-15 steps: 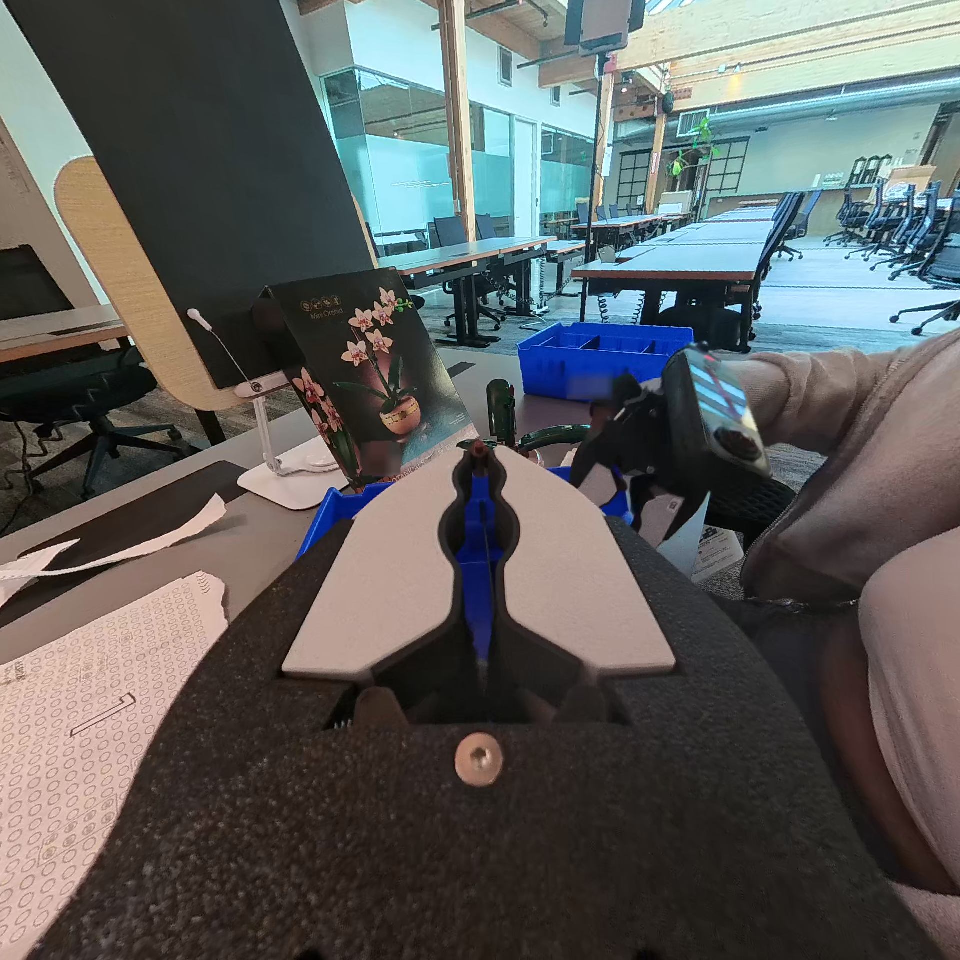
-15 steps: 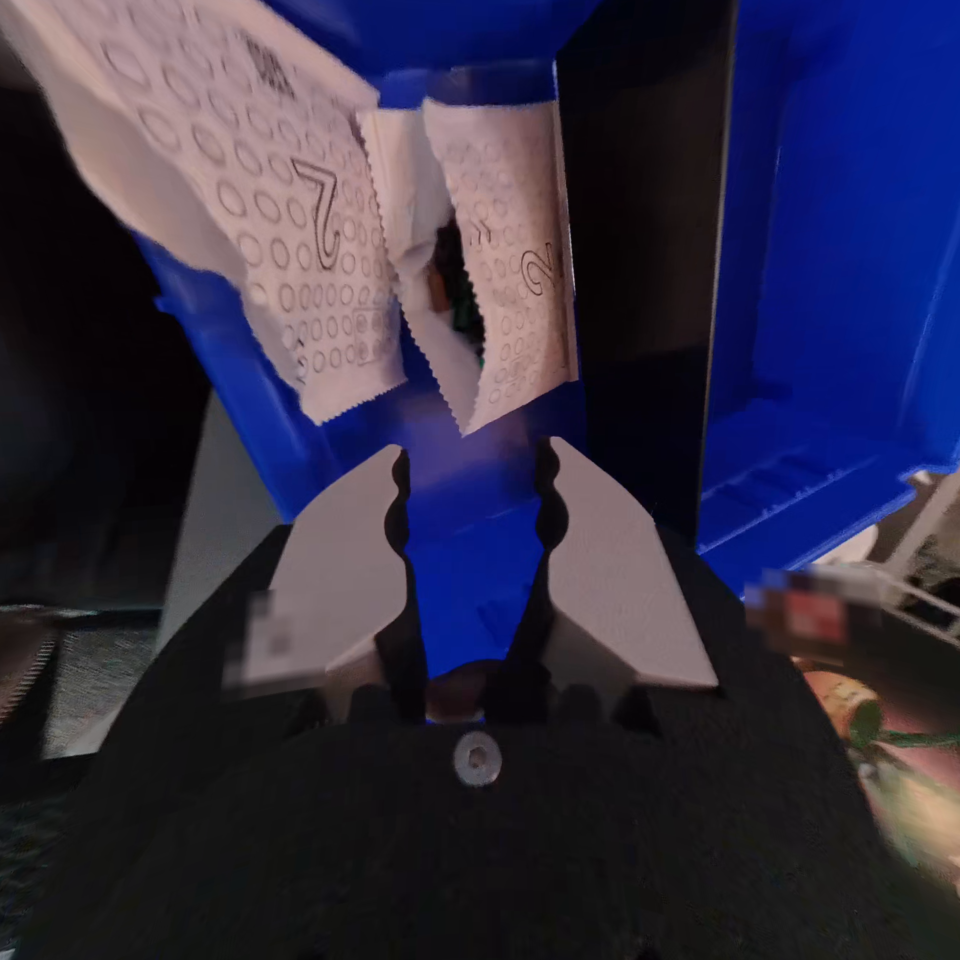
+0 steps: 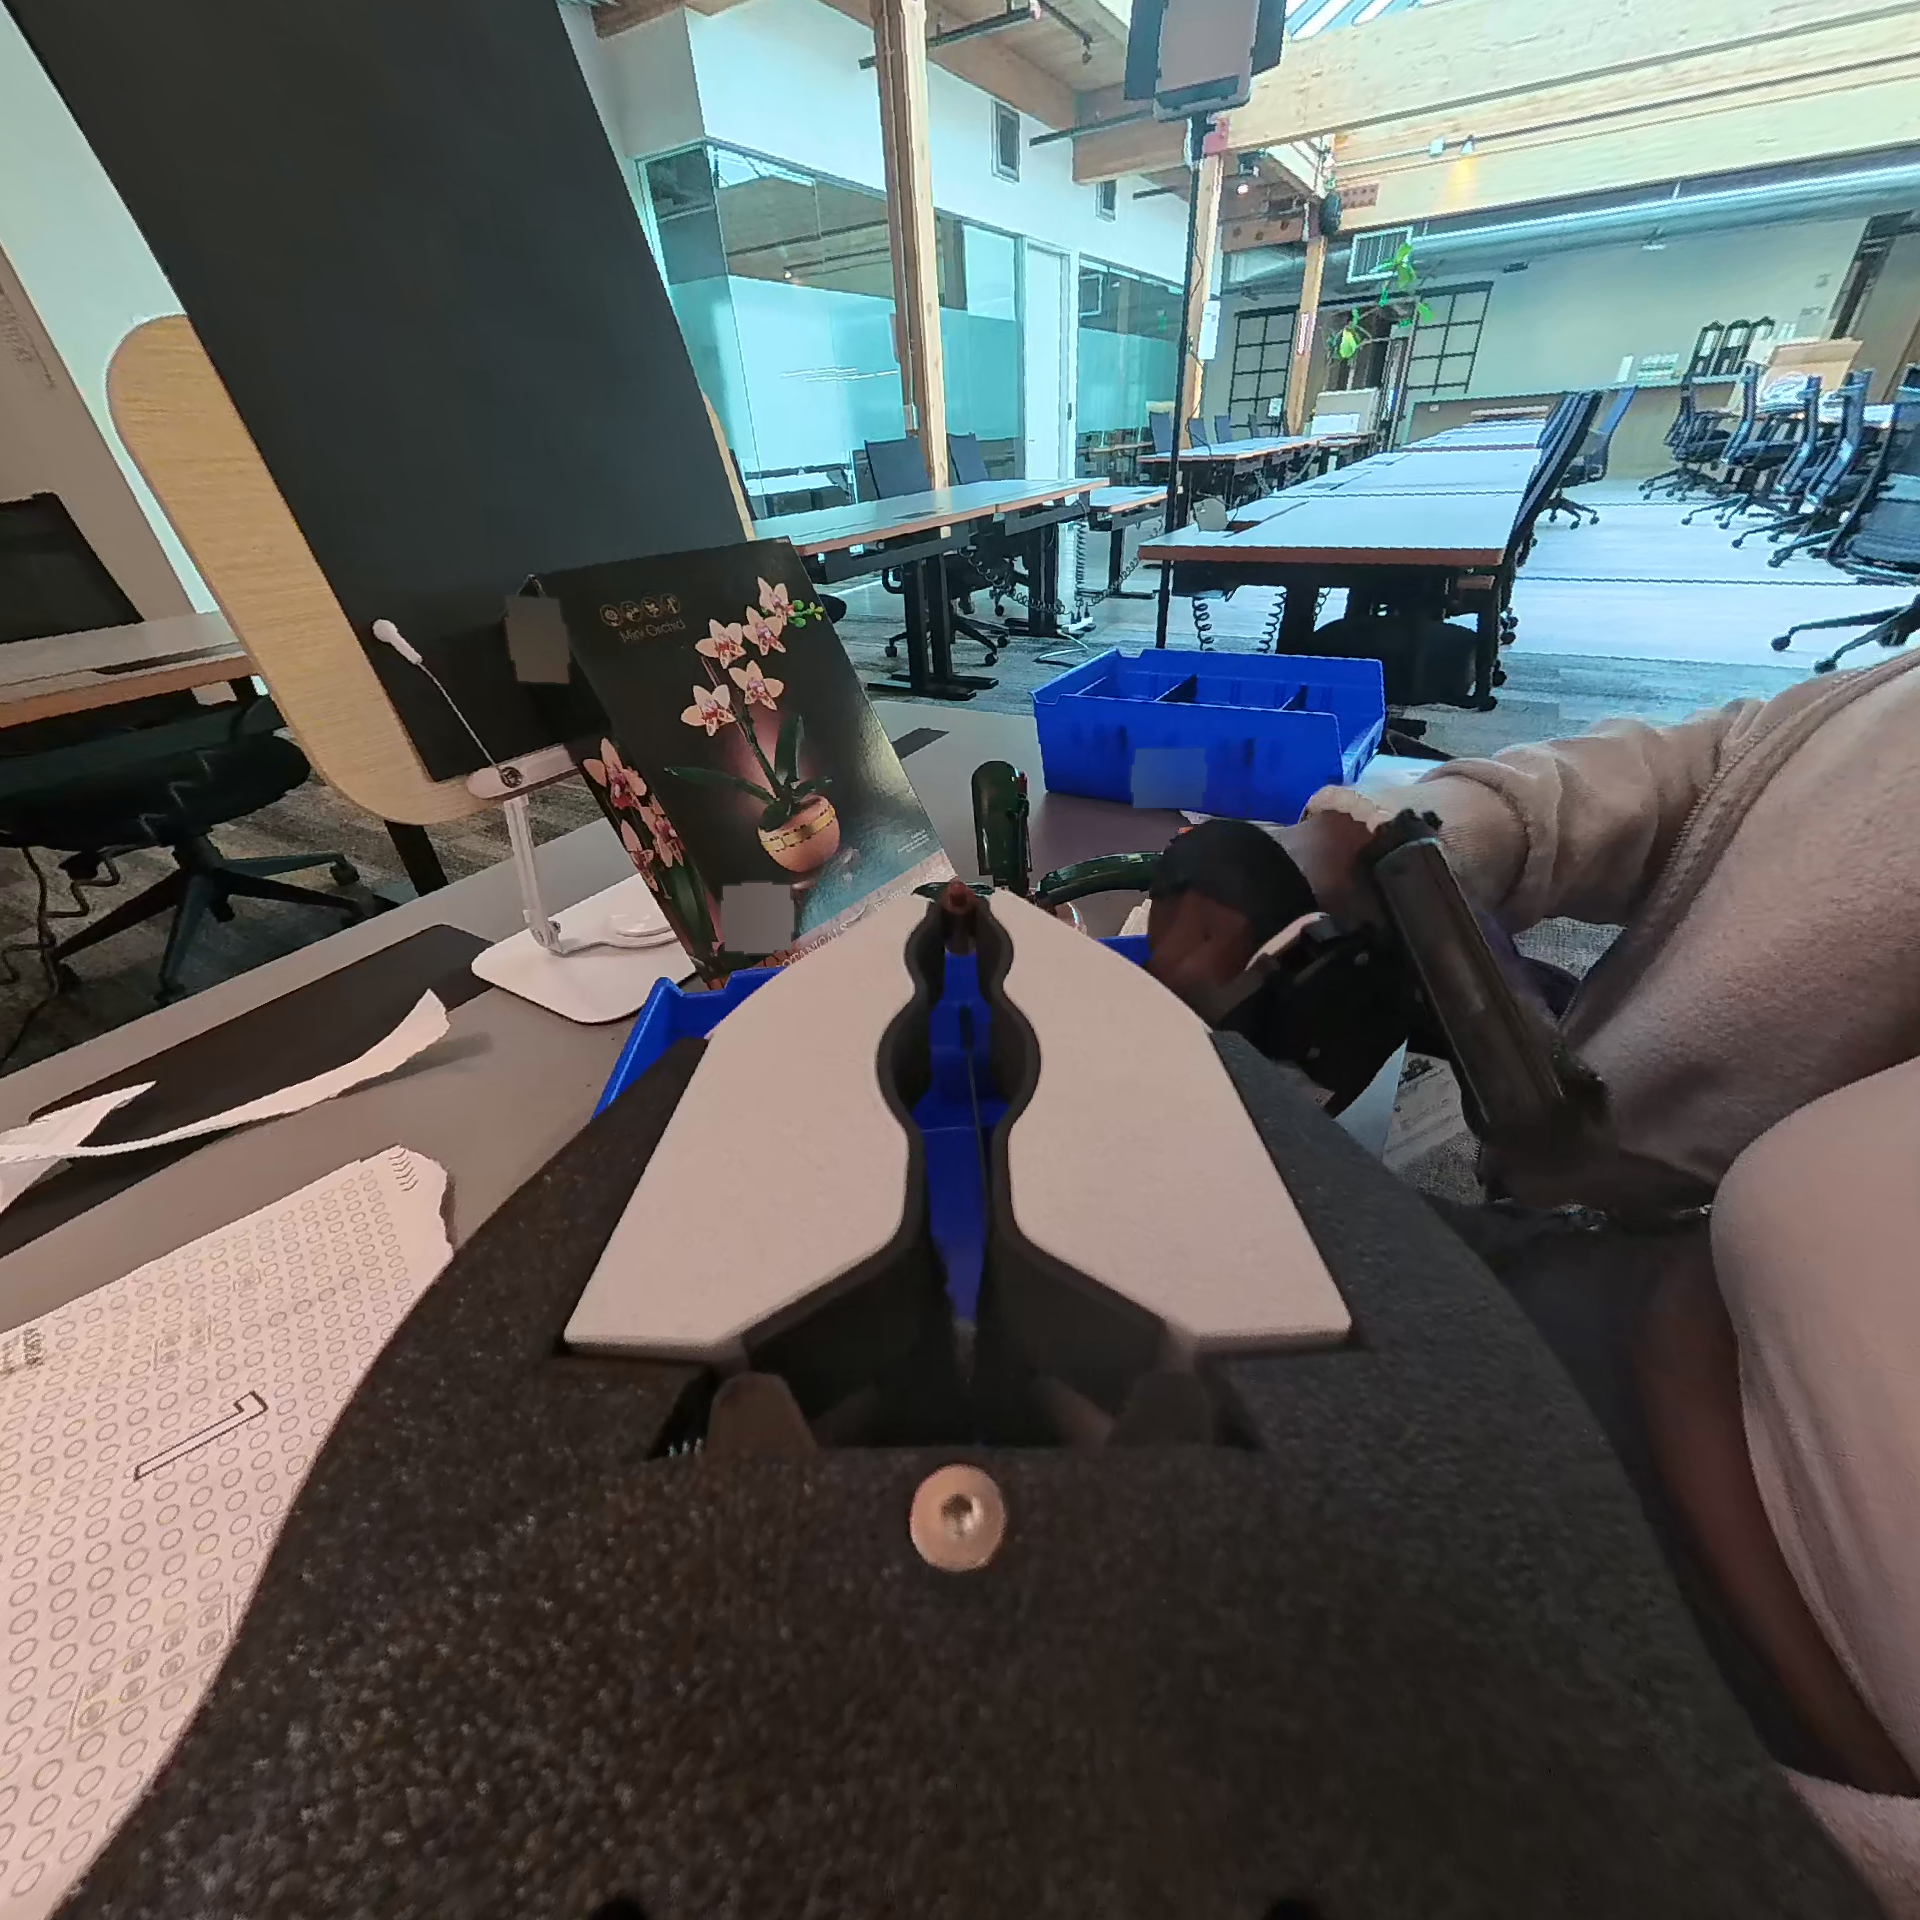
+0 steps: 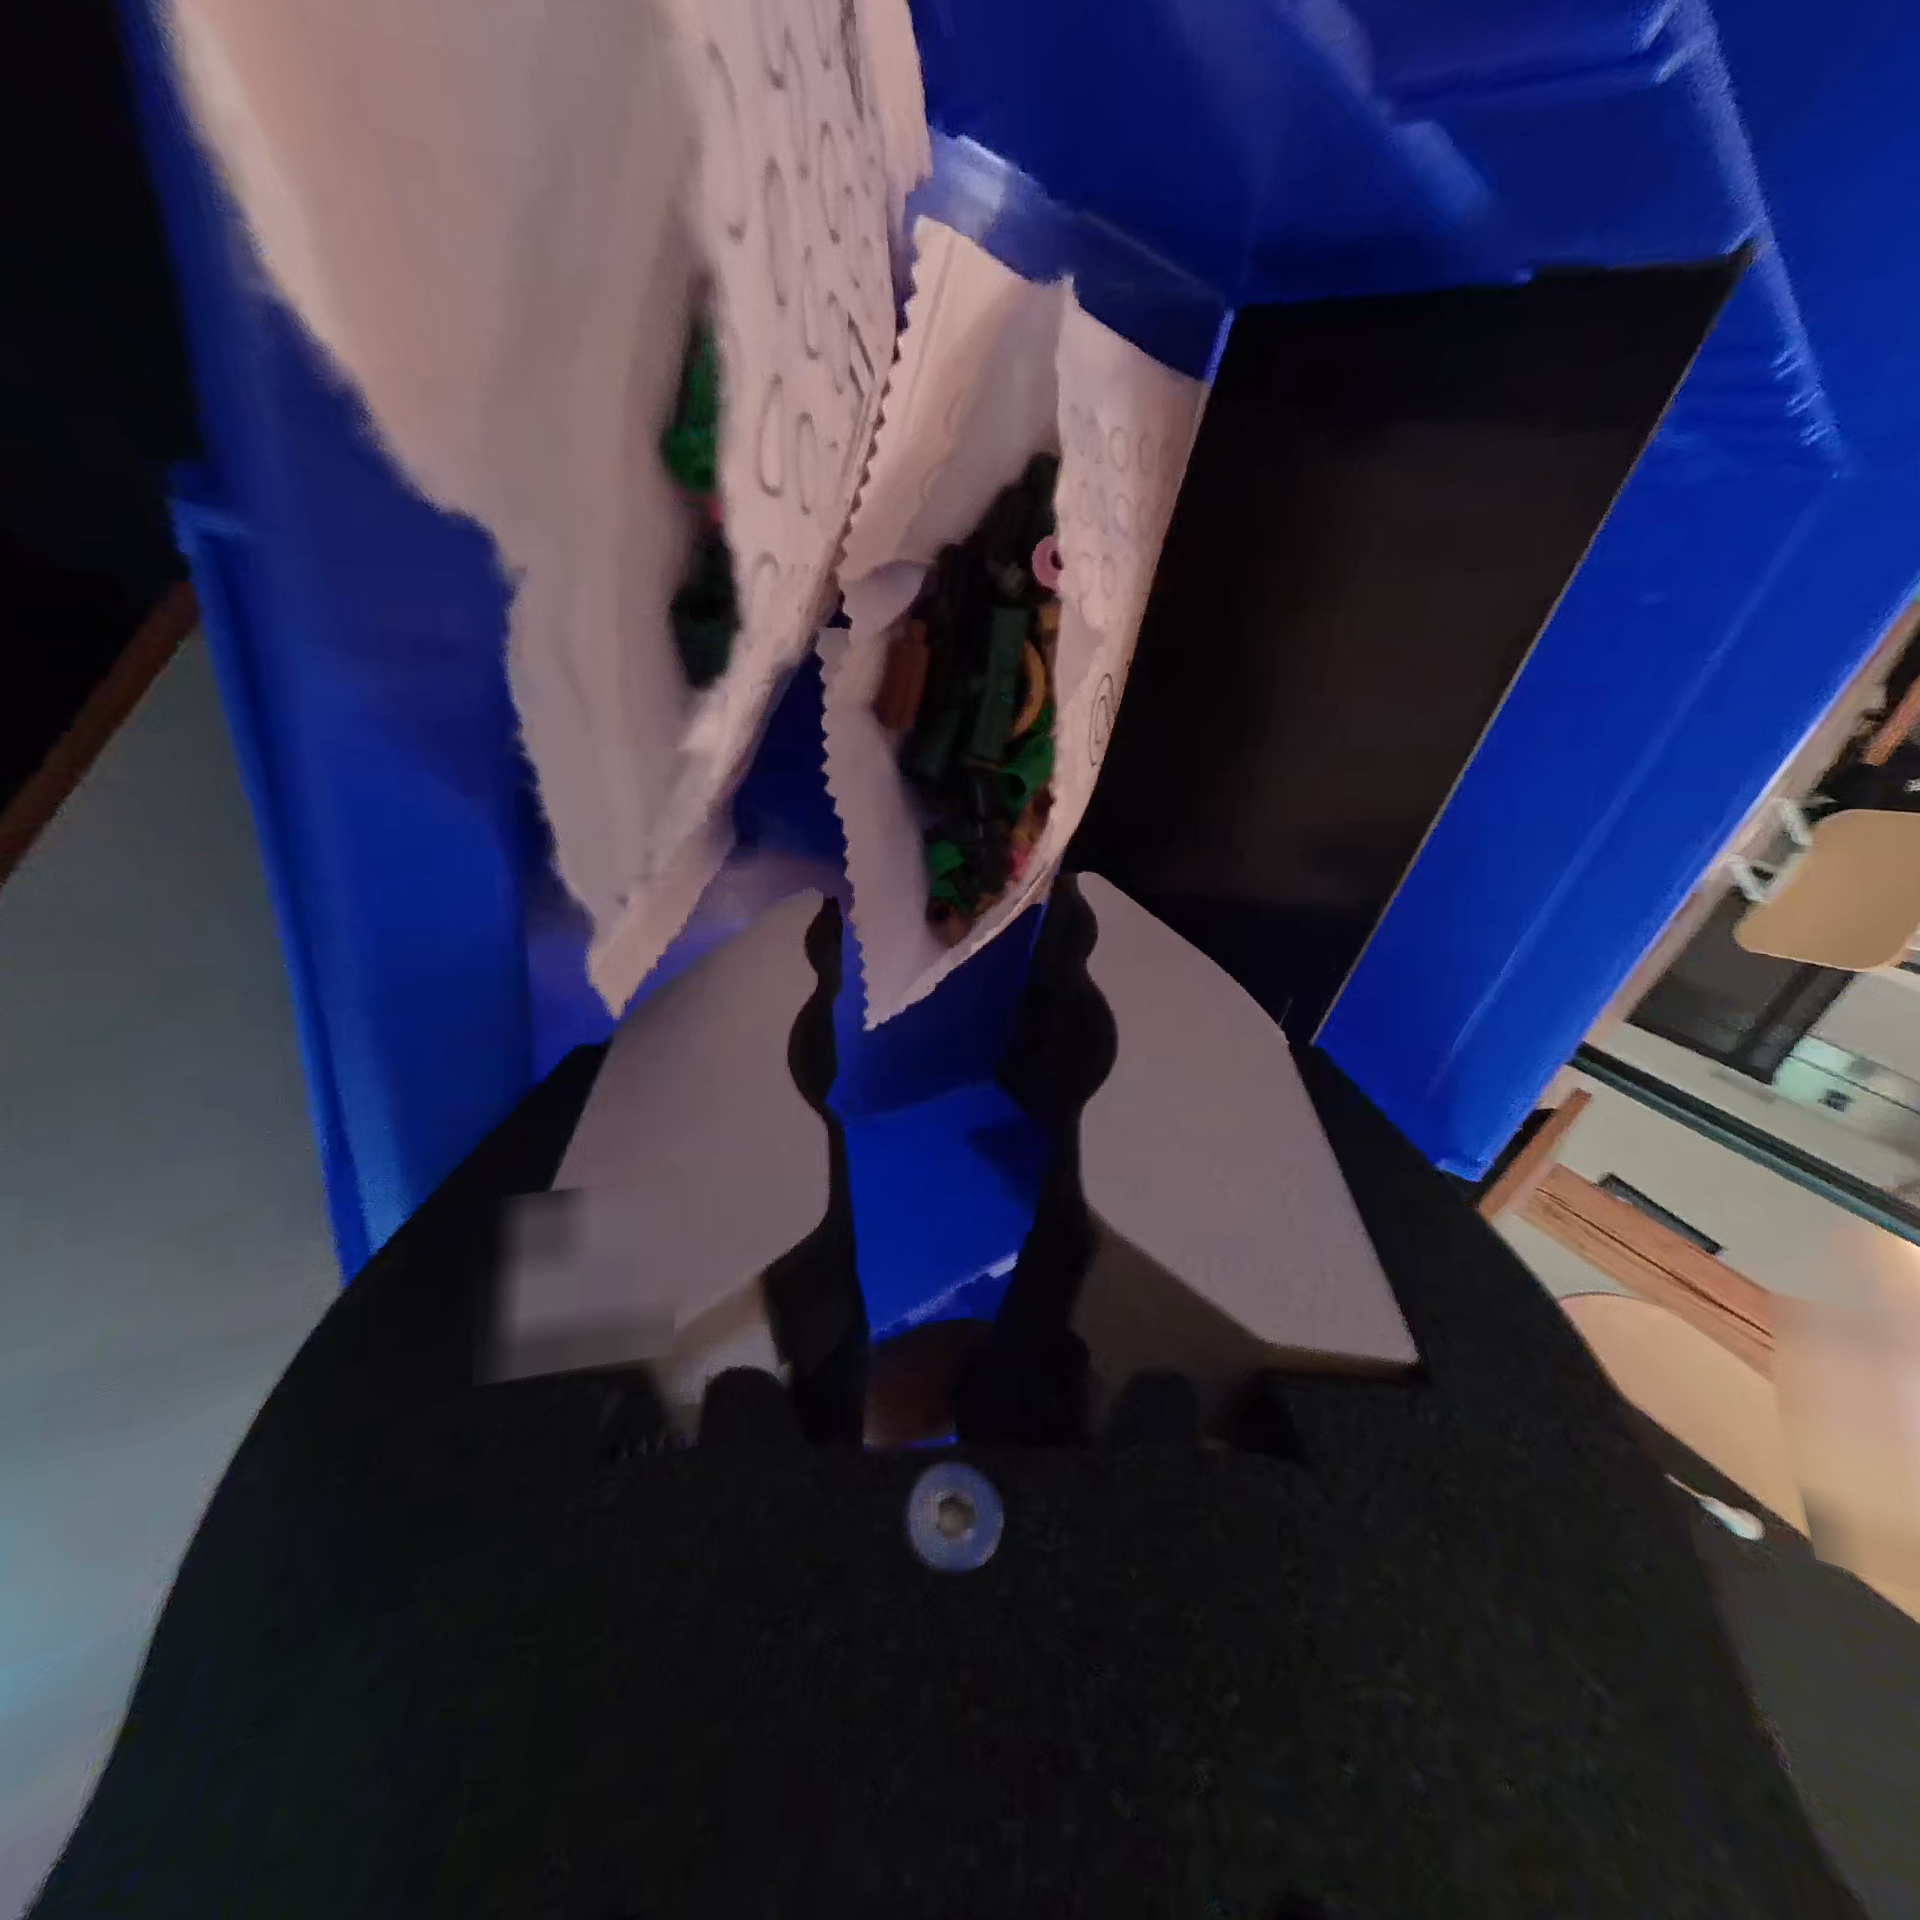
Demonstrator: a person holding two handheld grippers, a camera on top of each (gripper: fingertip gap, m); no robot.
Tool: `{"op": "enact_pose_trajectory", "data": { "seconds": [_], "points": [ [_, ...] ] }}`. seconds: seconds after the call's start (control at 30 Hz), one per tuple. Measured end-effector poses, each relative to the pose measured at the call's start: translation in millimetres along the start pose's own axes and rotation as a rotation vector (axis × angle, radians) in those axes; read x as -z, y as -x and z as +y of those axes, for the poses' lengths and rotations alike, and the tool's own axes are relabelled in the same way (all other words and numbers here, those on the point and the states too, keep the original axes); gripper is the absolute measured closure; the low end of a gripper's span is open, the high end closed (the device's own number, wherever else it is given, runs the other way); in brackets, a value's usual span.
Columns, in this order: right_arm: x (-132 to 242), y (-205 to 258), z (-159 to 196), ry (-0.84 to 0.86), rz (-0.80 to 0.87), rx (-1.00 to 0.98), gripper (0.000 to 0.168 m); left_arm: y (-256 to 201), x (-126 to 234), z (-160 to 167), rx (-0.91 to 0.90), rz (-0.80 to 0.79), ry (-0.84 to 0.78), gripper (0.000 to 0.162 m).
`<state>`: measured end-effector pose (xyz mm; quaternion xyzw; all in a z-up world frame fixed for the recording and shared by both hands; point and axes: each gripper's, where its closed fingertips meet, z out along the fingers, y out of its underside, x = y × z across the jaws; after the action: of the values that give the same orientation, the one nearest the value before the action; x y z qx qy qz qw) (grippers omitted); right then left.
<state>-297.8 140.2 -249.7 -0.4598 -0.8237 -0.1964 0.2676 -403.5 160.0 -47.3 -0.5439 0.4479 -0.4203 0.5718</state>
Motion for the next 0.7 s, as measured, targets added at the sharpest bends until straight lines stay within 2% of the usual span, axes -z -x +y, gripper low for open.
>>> {"op": "enact_pose_trajectory", "data": {
  "seconds": [0.27, 0.4, 0.57, 0.7],
  "points": [
    [1, -6, -7, -0.068, 0.033, -0.031, 0.157, 1, -2, 2, 0.004, 0.0, 0.007, 0.157],
    [7, -8, -9, -0.133, -0.035, -0.119, 0.16, 1, -2, 3, 0.005, 0.0, 0.009, 0.157],
    [16, -9, -6, -0.192, -0.235, -0.231, 0.162, 3, -3, 5, 0.014, 0.002, 0.014, 0.157],
    [28, -15, -9, -0.254, -0.506, -0.296, 0.163, 4, -4, 7, 0.018, 0.003, 0.02, 0.157]
  ]
}}
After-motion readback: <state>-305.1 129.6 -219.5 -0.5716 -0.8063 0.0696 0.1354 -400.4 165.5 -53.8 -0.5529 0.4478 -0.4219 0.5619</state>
